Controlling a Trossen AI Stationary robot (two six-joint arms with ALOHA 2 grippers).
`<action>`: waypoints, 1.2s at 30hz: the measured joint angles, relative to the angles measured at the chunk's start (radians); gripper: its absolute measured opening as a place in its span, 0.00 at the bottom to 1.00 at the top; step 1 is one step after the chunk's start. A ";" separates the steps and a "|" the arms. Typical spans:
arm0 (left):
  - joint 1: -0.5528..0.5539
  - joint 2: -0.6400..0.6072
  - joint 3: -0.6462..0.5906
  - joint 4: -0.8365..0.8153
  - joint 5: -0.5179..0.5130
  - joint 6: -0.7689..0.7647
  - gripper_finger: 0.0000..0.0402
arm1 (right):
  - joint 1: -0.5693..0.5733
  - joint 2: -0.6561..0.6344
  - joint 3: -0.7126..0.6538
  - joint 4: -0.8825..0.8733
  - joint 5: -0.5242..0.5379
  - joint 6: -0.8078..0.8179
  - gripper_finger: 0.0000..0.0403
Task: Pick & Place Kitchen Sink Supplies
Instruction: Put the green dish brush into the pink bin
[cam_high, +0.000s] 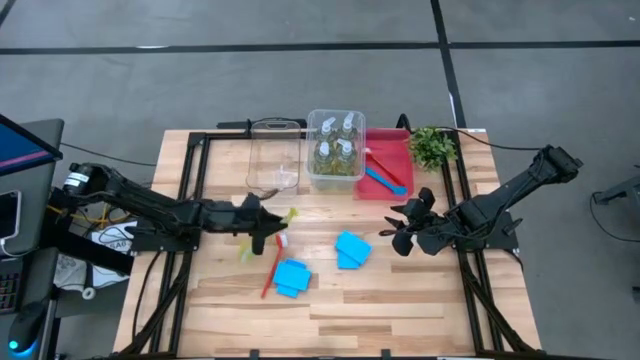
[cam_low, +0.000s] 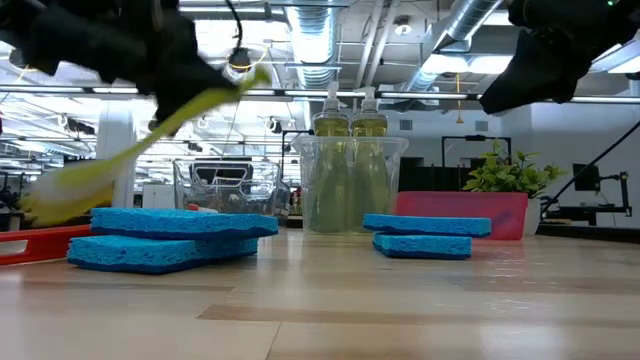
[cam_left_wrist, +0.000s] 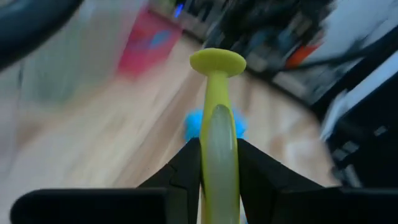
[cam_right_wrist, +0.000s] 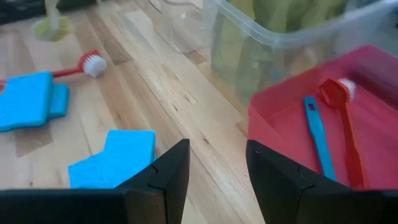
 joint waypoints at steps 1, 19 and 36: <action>0.002 -0.022 0.000 0.030 0.000 0.028 0.20 | 0.000 0.000 0.000 0.019 0.001 -0.022 0.37; 0.047 -0.021 0.002 0.527 0.120 0.349 0.22 | -0.063 0.228 0.000 0.655 -0.004 -0.595 0.32; 0.047 0.181 0.022 0.721 0.179 0.357 0.21 | -0.289 0.537 0.003 1.261 -0.389 -0.812 0.30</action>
